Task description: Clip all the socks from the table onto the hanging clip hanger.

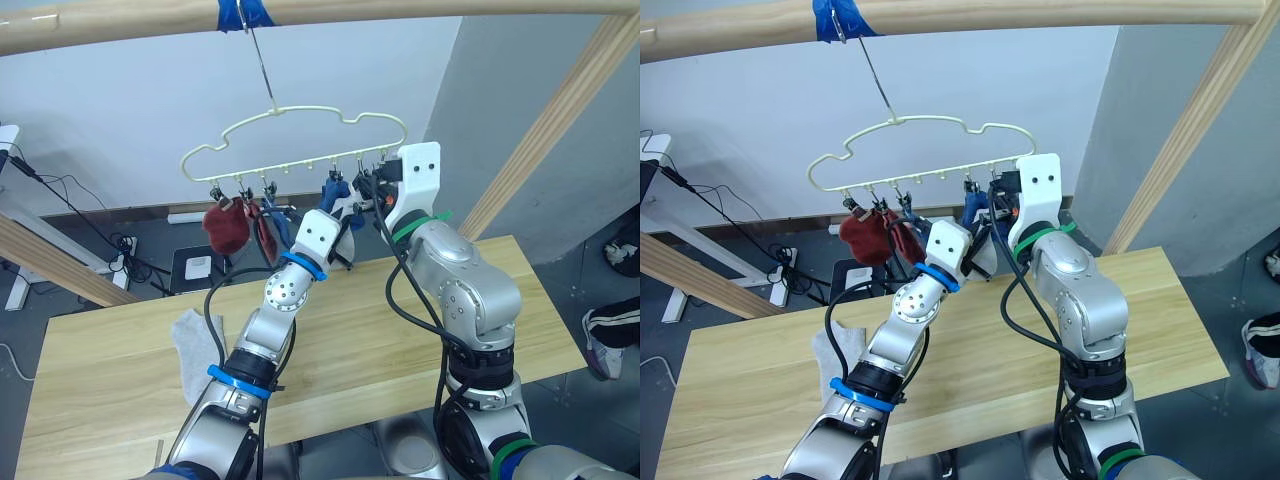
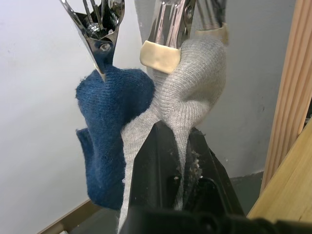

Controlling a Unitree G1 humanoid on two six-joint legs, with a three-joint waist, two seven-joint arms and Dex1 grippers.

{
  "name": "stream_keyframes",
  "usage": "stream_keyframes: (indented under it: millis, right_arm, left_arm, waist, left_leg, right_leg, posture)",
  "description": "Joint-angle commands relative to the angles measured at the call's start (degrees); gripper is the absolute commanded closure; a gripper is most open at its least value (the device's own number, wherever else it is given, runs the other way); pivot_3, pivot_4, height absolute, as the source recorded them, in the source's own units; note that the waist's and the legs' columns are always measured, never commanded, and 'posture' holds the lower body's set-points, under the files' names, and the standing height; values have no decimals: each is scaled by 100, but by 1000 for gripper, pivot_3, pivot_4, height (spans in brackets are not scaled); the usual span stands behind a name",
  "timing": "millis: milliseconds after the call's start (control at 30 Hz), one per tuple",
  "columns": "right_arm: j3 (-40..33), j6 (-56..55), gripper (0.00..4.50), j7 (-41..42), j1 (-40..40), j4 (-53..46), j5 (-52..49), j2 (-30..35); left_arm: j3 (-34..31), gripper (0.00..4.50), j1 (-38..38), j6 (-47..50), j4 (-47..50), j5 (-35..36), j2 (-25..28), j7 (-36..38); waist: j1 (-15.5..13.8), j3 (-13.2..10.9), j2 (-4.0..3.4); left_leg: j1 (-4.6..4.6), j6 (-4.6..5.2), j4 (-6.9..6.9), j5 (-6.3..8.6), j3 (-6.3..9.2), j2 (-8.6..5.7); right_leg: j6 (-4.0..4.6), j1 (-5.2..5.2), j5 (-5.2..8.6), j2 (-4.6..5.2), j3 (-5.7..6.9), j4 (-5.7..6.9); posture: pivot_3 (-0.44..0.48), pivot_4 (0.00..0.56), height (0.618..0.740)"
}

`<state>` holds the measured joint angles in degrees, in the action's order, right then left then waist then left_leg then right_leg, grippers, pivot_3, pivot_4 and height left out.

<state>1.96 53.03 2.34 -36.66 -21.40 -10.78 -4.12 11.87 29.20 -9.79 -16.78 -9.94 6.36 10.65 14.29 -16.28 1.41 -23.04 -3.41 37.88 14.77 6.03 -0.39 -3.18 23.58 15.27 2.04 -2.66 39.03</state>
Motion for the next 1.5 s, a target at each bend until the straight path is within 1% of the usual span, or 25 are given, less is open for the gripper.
stream_keyframes:
  millis: [33, 67, 100, 133, 200, 433, 500, 567, 700, 767, 833, 933, 1000, 1067, 1200, 1300, 1500]
  right_arm:
    - [41, -54, 2696, -23, -11, -261, -39, -4]
    - [48, -57, 2267, -12, -12, -262, -38, 8]
    - [56, -57, 2036, -2, -15, -263, -36, 23]
    - [64, -55, 1633, 8, -16, -268, -36, 40]
    - [79, -46, 1633, 40, -8, -295, -48, 76]
    - [268, 319, 1633, 409, 128, -882, -259, 477]
    - [390, 393, 1608, 582, 197, -1124, -306, 745]
    - [467, 419, 1608, 759, 302, -1406, -333, 1053]
    - [495, 411, 1608, 869, 417, -1641, -377, 1323]
    - [477, 425, 1608, 871, 485, -1738, -401, 1409]
    - [455, 388, 1608, 852, 601, -1862, -371, 1546]
    - [435, 302, 1608, 819, 671, -1926, -313, 1668]
    - [460, 213, 1608, 790, 666, -1880, -253, 1729]
    - [518, 98, 1608, 735, 652, -1764, -151, 1763]
    - [674, -147, 1608, 647, 621, -1432, 98, 1738]
    - [724, -368, 1608, 581, 567, -1109, 292, 1688]
    - [723, -779, 1608, 523, 351, -449, 508, 1487]
  left_arm:
    - [-35, 4500, 76, -65, 73, -16, -50, -58]
    - [-34, 4500, 74, -66, 75, -14, -50, -55]
    - [-33, 4500, 74, -63, 76, -11, -52, -52]
    - [-32, 4500, 76, -59, 75, -11, -52, -49]
    - [-34, 4500, 91, -48, 61, -15, -56, -57]
    - [-73, 4500, 133, -93, 60, 90, -99, -19]
    - [-98, 3964, 114, -39, 118, 164, -96, 48]
    - [-64, 3484, 24, 161, 256, 287, -49, 290]
    - [-66, 2337, -117, 309, 529, 484, 47, 615]
    - [-89, 2337, -209, 377, 734, 606, 122, 802]
    - [-118, 2337, -448, 494, 1217, 1052, 390, 1441]
    - [-215, 2337, -749, 798, 1829, 1600, 834, 2195]
    - [-323, 2337, -860, 1095, 2085, 1881, 1084, 2480]
    - [-483, 2337, -982, 1552, 2443, 2316, 1400, 2849]
    - [-774, 2337, -1141, 2053, 3138, 3182, 1905, 3550]
    - [-1100, 2337, -1062, 2620, 3430, 3772, 2243, 3789]
    - [-1460, 2337, -694, 3342, 3590, 4300, 2629, 3821]
  waist:
    - [2, 0, 0]
    - [2, 0, 0]
    - [3, 0, 0]
    - [3, 0, 0]
    - [4, 0, 0]
    - [5, 0, 0]
    - [4, 0, 0]
    - [3, 0, 0]
    - [6, 0, 0]
    - [14, 0, 0]
    - [16, 0, 0]
    - [23, 0, 0]
    - [19, 0, 0]
    - [6, 0, 0]
    - [-1, 0, 0]
    - [-16, 0, 0]
    - [-31, 0, 0]
  left_leg:
    - [0, 0, 0, 0, 0, 0]
    - [0, 0, 0, 0, 0, 0]
    - [0, 0, 0, 0, 0, 0]
    - [0, 0, 0, 0, 0, 0]
    - [0, 0, 0, 0, 0, 0]
    - [-1, 0, 0, 0, 0, -1]
    - [-1, 0, 0, 0, 0, 0]
    - [-1, 0, 0, 0, 1, -1]
    - [0, 0, 0, 0, 0, -1]
    - [0, 0, 0, 0, 1, 0]
    - [0, 0, 0, 0, 1, 1]
    - [2, 0, -3, 0, -1, 5]
    - [3, -1, -1, 0, -1, 6]
    - [4, 1, 1, -1, 1, 5]
    - [5, 1, 1, -2, 0, 6]
    - [4, 1, 0, -2, 1, 7]
    - [5, 1, 0, -2, 2, 5]
  right_leg:
    - [0, 0, 0, 0, 0, 0]
    - [0, 0, 0, 0, 0, 0]
    - [0, 0, 0, 0, 0, 0]
    - [0, 0, 0, 0, 0, 0]
    - [0, 0, 0, 0, 0, 0]
    - [-1, 0, 1, 0, 1, -2]
    - [-1, 0, 1, 0, 1, -1]
    - [-1, 0, 1, 0, 2, -2]
    - [-2, -2, 1, -1, 2, -2]
    - [-2, -2, 1, -2, 2, -2]
    - [-2, -1, 1, -2, 1, -1]
    - [-2, -2, 1, -5, -1, -2]
    - [-1, -1, 1, -6, -2, 0]
    - [-2, -4, 1, -5, -2, 1]
    - [-2, -5, 2, -6, -3, -1]
    - [-2, -4, 1, -6, -2, -2]
    - [-2, -4, 1, -6, -1, -1]
  posture:
    - [-351, 238, 739]
    - [-351, 238, 739]
    - [-351, 238, 739]
    - [-351, 238, 739]
    - [-351, 238, 739]
    - [-352, 238, 739]
    - [-355, 237, 739]
    - [-354, 236, 739]
    - [-357, 235, 739]
    - [-357, 234, 739]
    - [-358, 231, 739]
    - [-354, 229, 739]
    - [-350, 228, 739]
    - [-341, 228, 739]
    - [-321, 228, 739]
    - [-310, 226, 739]
    - [-284, 220, 739]
